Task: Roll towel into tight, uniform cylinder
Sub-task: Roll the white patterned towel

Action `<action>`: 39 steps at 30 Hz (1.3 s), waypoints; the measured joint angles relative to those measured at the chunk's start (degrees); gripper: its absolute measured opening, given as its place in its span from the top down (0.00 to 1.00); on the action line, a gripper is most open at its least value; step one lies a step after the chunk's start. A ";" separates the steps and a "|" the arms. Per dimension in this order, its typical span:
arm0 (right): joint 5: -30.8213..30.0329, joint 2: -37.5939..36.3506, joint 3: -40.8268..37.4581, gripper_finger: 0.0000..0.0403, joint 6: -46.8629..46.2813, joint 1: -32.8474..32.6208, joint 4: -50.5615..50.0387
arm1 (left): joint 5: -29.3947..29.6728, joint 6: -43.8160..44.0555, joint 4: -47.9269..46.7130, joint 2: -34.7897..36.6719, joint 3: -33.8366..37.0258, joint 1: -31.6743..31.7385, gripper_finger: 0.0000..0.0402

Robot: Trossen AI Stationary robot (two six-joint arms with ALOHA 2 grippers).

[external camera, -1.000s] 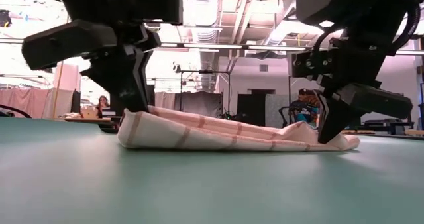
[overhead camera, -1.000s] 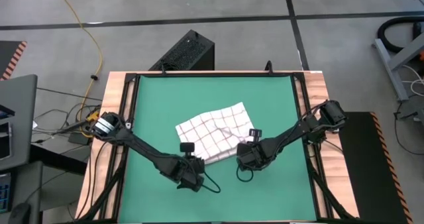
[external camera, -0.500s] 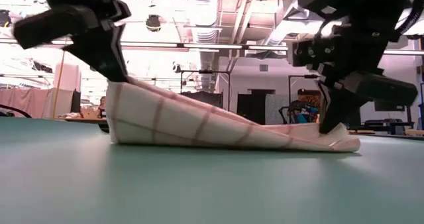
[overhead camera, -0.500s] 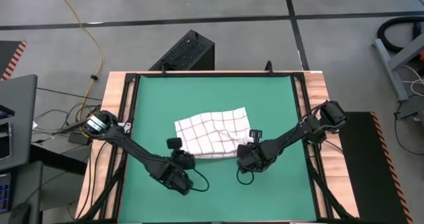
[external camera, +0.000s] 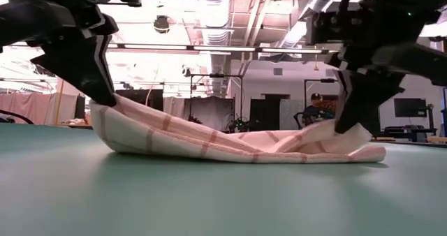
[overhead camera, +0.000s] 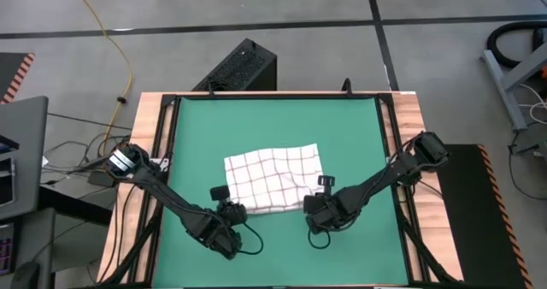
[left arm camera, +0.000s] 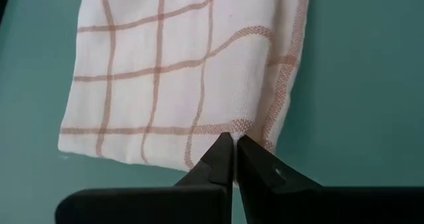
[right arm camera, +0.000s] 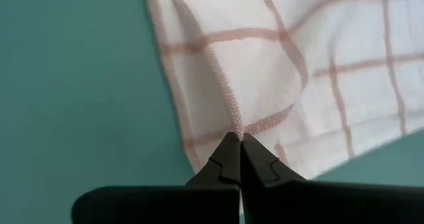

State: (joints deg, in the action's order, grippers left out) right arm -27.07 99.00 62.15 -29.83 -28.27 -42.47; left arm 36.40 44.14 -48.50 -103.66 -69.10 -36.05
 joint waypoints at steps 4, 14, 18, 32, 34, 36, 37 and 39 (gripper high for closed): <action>0.17 0.00 -0.81 0.98 -2.12 -0.19 1.84 | 0.90 0.50 0.00 0.00 0.00 -0.03 1.00; 4.70 0.00 -2.34 0.88 -3.06 -0.22 6.19 | 1.49 0.57 -0.54 0.00 0.00 -0.03 1.00; 6.77 -0.02 -2.36 0.78 -5.59 -0.32 2.96 | 1.55 0.94 -1.60 0.00 0.00 -0.03 1.00; 4.11 -4.09 -2.53 0.54 -13.64 -5.27 -0.74 | 1.56 0.65 -2.57 0.00 0.00 -0.03 1.00; 2.39 -3.93 -2.86 0.54 -13.47 -6.03 -0.72 | 1.55 0.66 -2.66 0.00 0.00 -0.03 1.00; 1.44 -3.60 -2.88 0.55 -13.40 -5.73 -0.51 | 1.55 0.57 -2.79 0.00 0.00 -0.03 1.00; 1.31 -3.47 -2.90 0.55 -13.28 -5.71 -0.88 | 1.57 0.51 -2.97 0.00 0.00 -0.03 1.00; 1.24 -2.87 -2.99 0.56 -13.19 -5.41 -1.05 | 1.57 0.49 -3.05 0.00 0.00 -0.03 1.00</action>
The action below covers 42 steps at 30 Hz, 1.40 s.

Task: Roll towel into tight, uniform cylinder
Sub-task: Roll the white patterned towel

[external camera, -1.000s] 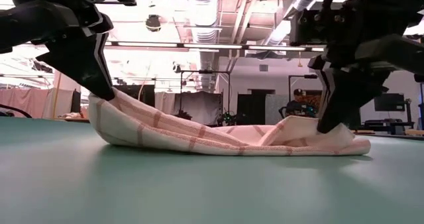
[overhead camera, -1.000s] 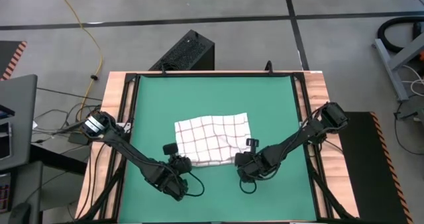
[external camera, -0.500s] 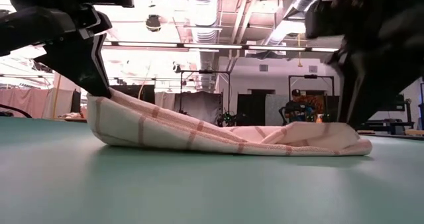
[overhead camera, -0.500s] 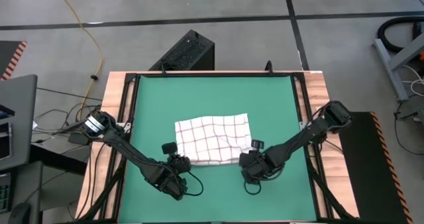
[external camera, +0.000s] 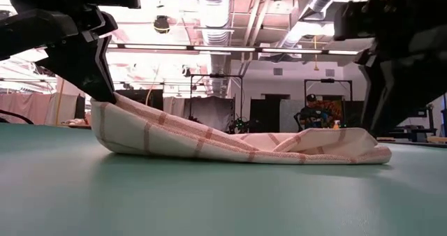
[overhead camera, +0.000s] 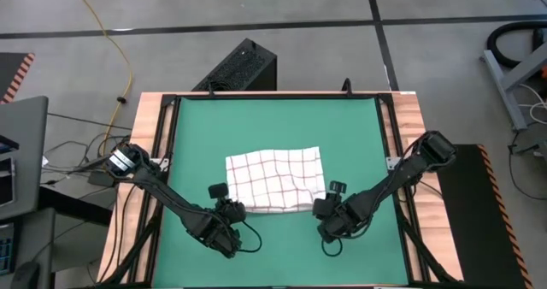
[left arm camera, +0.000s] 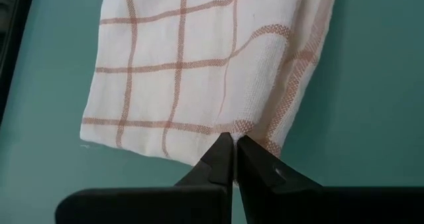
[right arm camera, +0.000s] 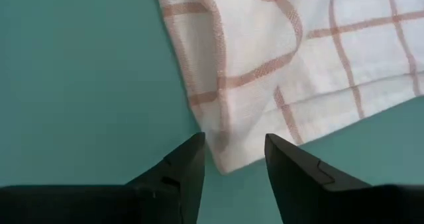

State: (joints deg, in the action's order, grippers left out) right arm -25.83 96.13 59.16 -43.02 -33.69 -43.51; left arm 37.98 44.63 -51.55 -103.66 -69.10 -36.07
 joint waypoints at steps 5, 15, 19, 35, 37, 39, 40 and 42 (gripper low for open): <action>0.08 2.06 0.00 0.56 1.45 0.50 1.77 | -0.04 0.31 -0.02 -0.02 0.02 0.00 1.00; 0.62 3.22 -0.02 0.61 0.03 0.92 1.92 | -0.07 1.19 0.02 -0.02 0.02 0.23 1.00; 1.10 3.13 -0.02 0.63 -0.07 1.59 2.00 | -0.06 1.04 0.01 -0.02 0.02 0.39 1.00; -3.71 3.13 5.62 0.96 0.01 6.27 -13.47 | -0.20 0.59 0.01 -0.04 0.02 0.94 1.00; -8.29 2.84 8.51 0.97 1.18 6.73 -21.15 | -0.20 0.01 0.02 -0.04 0.02 1.05 1.00; -13.75 2.70 11.78 0.98 2.13 6.99 -28.13 | -0.29 -0.25 0.05 -0.04 0.02 1.30 1.00; -16.83 2.70 13.36 0.98 2.10 7.01 -31.04 | -0.40 -0.25 0.07 -0.04 0.02 1.44 1.00; -21.56 2.70 15.69 0.98 2.10 6.98 -34.62 | -0.39 -0.31 0.07 -0.04 0.02 1.63 1.00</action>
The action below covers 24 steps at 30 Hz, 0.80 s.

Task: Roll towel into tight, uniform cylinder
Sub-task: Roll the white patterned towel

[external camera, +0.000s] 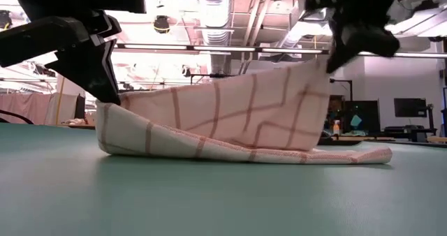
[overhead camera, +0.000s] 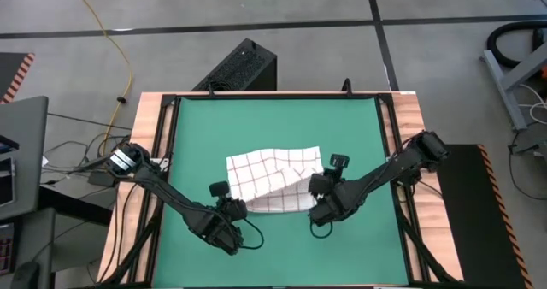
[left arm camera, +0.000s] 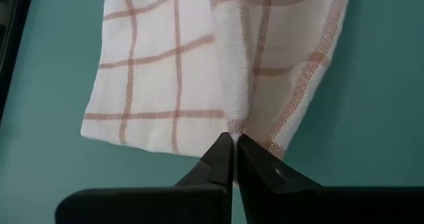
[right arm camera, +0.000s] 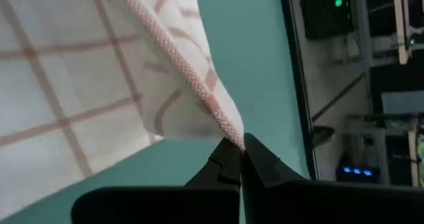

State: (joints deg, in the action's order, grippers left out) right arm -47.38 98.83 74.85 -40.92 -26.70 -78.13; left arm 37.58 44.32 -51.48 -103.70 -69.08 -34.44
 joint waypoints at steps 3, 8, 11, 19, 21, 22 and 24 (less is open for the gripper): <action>1.66 -0.07 0.60 0.98 0.76 -0.23 1.46 | -0.04 -0.31 -0.03 0.00 0.00 0.09 1.00; 11.29 1.32 -4.84 0.98 2.26 -4.53 12.65 | -0.23 -0.33 -0.20 0.00 0.00 0.04 1.00; 12.70 3.17 -6.78 0.98 0.01 -6.64 12.51 | -0.77 -0.84 -0.36 -0.02 0.02 0.01 1.00; 18.23 10.00 -6.84 0.98 0.58 -9.19 21.02 | -1.29 -1.87 -0.83 -0.02 0.02 0.02 1.00; 18.93 11.32 -6.88 0.98 -0.43 -9.77 21.47 | -1.36 -1.87 -0.66 -0.02 0.02 0.03 1.00; 18.85 11.81 -6.88 0.98 -1.35 -9.88 21.09 | -1.46 -1.84 -0.73 -0.02 0.02 0.03 1.00; 18.83 12.02 -6.88 0.98 -2.45 -10.15 20.29 | -1.58 -1.81 -0.68 -0.02 0.02 0.03 1.00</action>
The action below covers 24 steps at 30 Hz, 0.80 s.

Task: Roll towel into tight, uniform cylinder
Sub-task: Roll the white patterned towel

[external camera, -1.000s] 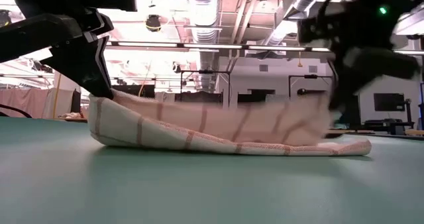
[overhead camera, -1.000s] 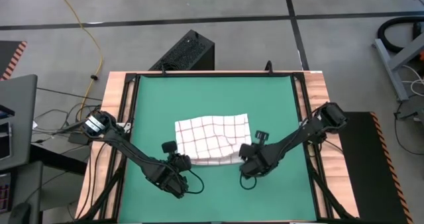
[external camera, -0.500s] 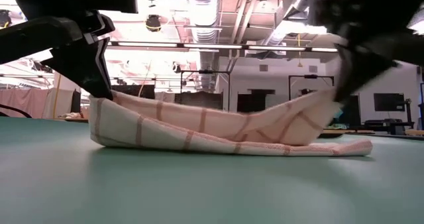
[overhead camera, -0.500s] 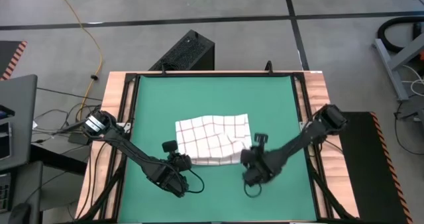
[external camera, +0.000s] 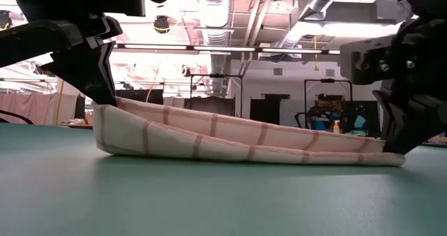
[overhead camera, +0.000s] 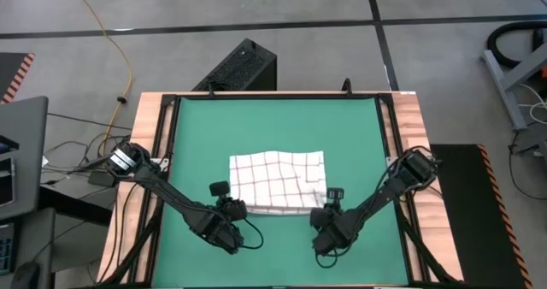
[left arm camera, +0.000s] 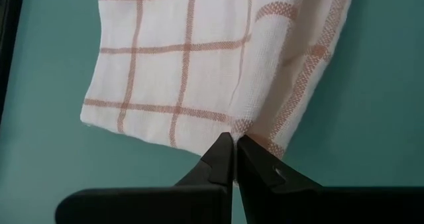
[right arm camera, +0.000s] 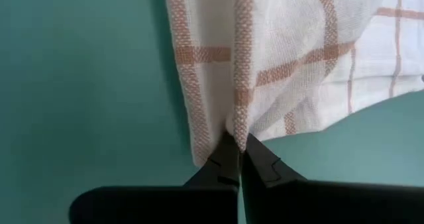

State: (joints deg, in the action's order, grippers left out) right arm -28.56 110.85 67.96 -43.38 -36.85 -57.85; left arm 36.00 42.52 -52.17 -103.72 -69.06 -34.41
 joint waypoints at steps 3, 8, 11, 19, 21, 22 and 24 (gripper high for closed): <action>0.01 -0.17 -0.01 0.93 0.08 -0.41 -0.24 | -0.04 0.01 0.02 0.00 0.00 0.00 1.00; 0.42 -3.56 -0.02 0.82 -0.32 -1.36 0.57 | -0.30 -0.57 0.06 0.00 0.00 0.00 1.00; 0.28 -6.56 -0.02 0.79 -1.60 -1.80 0.40 | -0.30 -0.69 0.14 0.00 0.00 0.00 1.00; 0.39 -9.33 -0.02 0.73 -0.74 -2.46 4.55 | -0.28 -0.69 0.20 0.00 0.00 0.00 1.00; 0.39 -8.93 -0.02 0.72 -0.34 -2.52 4.94 | -0.30 -0.69 0.20 0.00 0.00 -0.01 1.00; 0.41 -8.65 -0.02 0.71 -0.33 -2.54 4.78 | -0.37 -0.69 0.20 0.00 0.00 0.00 1.00; 0.52 -8.33 -0.20 0.69 -0.31 -2.54 4.14 | -0.69 -0.82 0.21 0.00 0.00 0.00 1.00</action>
State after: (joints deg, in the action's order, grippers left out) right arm -28.03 102.52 67.77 -43.68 -39.39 -53.71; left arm 35.31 41.70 -51.96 -103.72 -69.06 -34.42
